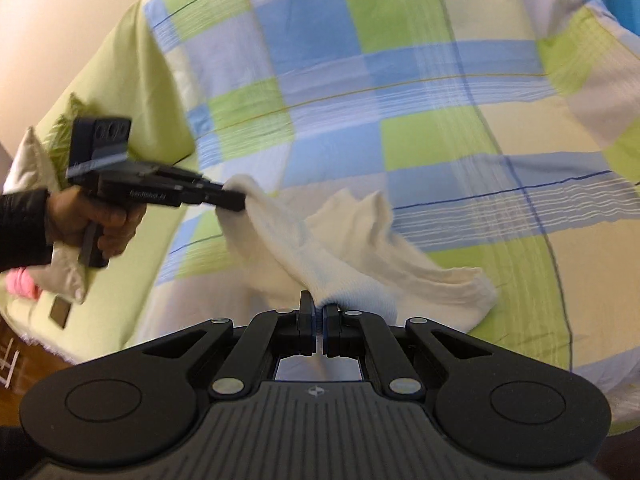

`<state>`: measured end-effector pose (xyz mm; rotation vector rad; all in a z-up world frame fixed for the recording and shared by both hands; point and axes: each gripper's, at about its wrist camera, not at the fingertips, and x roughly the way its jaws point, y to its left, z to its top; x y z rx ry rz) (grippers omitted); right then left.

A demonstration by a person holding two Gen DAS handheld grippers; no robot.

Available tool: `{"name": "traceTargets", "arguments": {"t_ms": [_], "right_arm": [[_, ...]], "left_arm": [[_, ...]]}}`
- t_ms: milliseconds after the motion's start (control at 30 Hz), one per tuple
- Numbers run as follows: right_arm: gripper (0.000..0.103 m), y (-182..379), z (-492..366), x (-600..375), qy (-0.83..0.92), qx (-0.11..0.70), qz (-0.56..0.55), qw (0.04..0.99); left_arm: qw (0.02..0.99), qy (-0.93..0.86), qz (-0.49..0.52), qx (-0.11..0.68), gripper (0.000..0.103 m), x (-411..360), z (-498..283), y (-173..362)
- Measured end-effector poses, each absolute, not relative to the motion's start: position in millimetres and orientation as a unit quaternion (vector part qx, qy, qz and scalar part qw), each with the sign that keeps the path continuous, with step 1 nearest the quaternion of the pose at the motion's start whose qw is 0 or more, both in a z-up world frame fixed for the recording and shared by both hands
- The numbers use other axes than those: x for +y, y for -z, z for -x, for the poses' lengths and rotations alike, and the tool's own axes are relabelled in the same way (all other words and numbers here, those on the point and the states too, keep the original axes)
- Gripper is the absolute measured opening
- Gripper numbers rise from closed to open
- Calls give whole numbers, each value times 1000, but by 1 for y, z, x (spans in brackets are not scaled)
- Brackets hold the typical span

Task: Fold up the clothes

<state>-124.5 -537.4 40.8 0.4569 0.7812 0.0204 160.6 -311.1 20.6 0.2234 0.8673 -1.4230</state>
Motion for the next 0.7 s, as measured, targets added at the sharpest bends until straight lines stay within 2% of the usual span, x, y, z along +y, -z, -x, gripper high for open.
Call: {"name": "traceTargets", "arguments": {"t_ms": [233, 333, 400, 500, 633, 700], "right_arm": [[7, 15, 119, -575, 10, 388, -266, 883], [7, 28, 121, -579, 3, 368, -284, 885], [13, 34, 120, -580, 14, 367, -287, 885], [14, 35, 128, -581, 25, 343, -301, 889], [16, 16, 150, -560, 40, 327, -242, 913], [20, 5, 165, -549, 66, 326, -239, 912]], "left_arm": [[687, 637, -146, 318, 6, -334, -149, 26], [701, 631, -158, 292, 6, -332, -143, 39], [709, 628, -167, 274, 7, -330, -140, 44], [719, 625, -186, 240, 7, -324, -129, 47], [725, 633, -214, 165, 7, -305, -101, 48], [723, 631, -241, 146, 7, -296, -83, 52]]}}
